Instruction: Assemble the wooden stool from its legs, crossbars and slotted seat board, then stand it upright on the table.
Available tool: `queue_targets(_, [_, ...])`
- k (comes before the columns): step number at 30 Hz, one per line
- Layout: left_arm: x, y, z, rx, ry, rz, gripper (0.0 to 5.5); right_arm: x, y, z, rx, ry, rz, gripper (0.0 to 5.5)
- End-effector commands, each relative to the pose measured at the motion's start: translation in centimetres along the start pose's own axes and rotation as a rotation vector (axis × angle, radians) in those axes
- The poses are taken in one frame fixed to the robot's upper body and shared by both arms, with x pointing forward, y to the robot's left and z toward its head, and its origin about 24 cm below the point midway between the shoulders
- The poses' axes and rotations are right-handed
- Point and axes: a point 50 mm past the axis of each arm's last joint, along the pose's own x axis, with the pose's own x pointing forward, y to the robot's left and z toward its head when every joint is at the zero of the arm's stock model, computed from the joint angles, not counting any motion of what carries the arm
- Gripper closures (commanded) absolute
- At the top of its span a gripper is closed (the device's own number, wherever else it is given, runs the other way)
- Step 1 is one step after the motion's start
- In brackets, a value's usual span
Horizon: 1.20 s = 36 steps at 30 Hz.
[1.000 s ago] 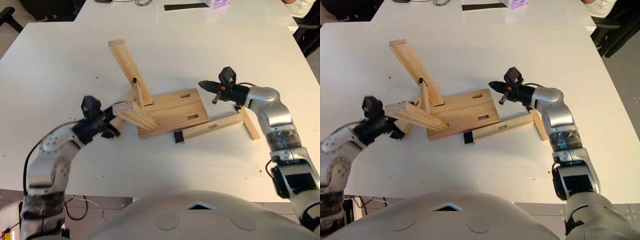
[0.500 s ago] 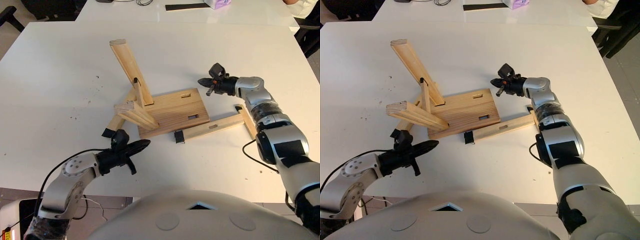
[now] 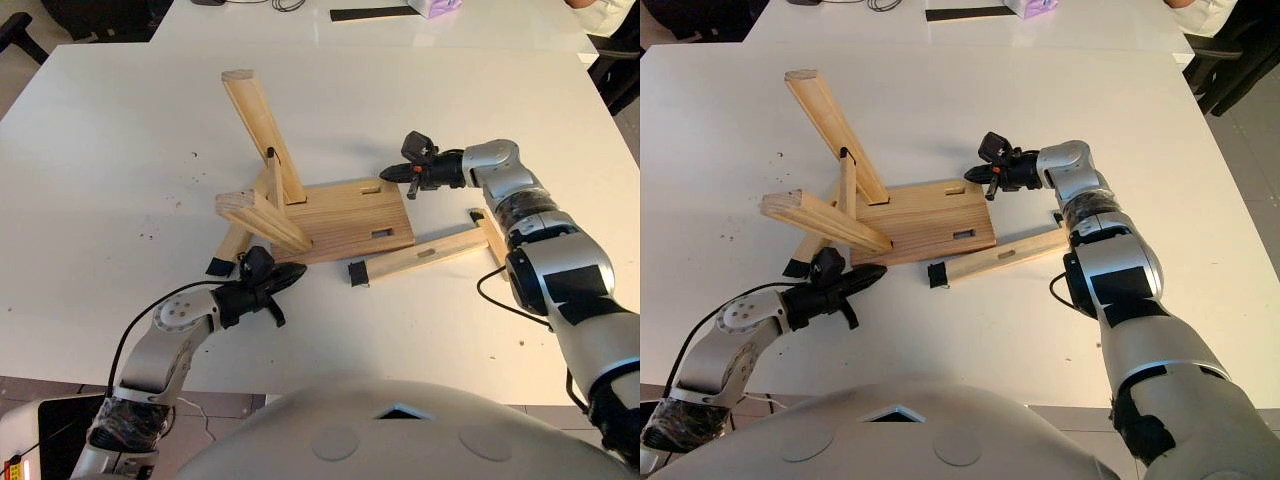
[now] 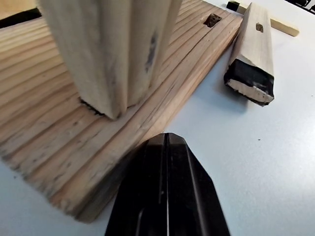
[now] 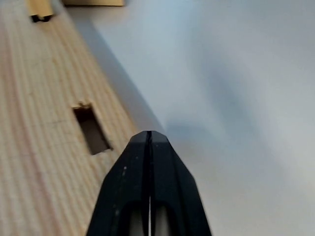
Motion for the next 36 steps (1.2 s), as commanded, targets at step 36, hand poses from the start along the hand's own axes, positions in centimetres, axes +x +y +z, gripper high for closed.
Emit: queue_targets(36, [1.4,1.3,1.1,0.049,-0.036,0.065,5.50,-1.0,1.1,-2.6,-0.055,0.216,0.182,5.48])
